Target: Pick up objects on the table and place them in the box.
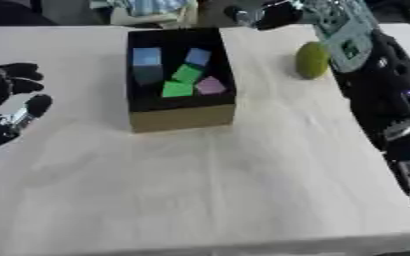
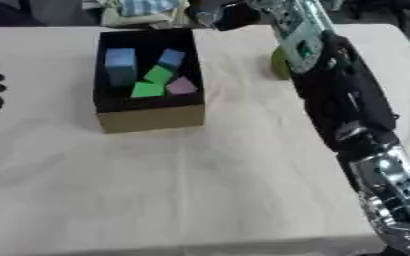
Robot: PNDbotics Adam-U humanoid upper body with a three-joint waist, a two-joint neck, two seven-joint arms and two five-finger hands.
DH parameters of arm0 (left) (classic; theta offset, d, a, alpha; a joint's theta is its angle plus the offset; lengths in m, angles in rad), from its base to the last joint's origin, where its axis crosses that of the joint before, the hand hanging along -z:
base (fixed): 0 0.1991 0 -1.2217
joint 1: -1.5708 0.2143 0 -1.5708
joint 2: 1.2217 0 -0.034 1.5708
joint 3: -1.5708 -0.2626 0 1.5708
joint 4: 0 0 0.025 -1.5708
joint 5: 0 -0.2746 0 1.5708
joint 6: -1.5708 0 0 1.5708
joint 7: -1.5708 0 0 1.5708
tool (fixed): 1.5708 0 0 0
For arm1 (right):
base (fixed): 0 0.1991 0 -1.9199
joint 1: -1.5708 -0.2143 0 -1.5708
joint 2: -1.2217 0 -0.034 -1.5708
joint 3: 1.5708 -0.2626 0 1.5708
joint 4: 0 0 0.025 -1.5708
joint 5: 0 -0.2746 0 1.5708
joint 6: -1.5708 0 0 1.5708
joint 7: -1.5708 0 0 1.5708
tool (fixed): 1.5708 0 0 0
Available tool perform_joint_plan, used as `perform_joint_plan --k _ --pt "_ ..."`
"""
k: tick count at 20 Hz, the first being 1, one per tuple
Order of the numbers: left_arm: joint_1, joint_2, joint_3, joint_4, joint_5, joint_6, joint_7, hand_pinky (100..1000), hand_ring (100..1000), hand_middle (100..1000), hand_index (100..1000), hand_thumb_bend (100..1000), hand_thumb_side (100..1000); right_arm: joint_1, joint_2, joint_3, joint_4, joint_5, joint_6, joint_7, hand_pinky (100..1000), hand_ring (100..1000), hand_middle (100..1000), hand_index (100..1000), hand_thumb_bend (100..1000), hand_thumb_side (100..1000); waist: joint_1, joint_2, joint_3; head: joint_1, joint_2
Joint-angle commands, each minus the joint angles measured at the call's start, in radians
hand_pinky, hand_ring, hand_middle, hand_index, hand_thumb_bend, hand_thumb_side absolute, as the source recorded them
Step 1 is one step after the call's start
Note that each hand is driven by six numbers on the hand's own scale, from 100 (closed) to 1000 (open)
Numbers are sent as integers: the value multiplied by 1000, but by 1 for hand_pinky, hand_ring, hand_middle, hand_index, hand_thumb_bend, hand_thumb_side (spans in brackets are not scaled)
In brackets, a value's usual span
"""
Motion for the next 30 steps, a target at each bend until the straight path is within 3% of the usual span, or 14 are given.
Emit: perform_joint_plan --k 1,12,30 --pt "-7 31 15 -11 0 -1 7 828 718 693 821 632 613 -8 -57 -45 32 -21 40 -27 743 855 892 986 415 480 0 -16 -2 9 5" --pt "-6 31 17 -11 1 -1 8 828 718 694 821 626 615 8 -97 -128 241 -45 133 -119 720 839 873 979 390 499 1 -15 -1 13 5" --pt "-7 24 18 -13 4 -2 3 829 719 694 822 619 617 32 -80 -143 480 21 145 -95 724 837 867 971 387 509 3 -14 12 18 5"
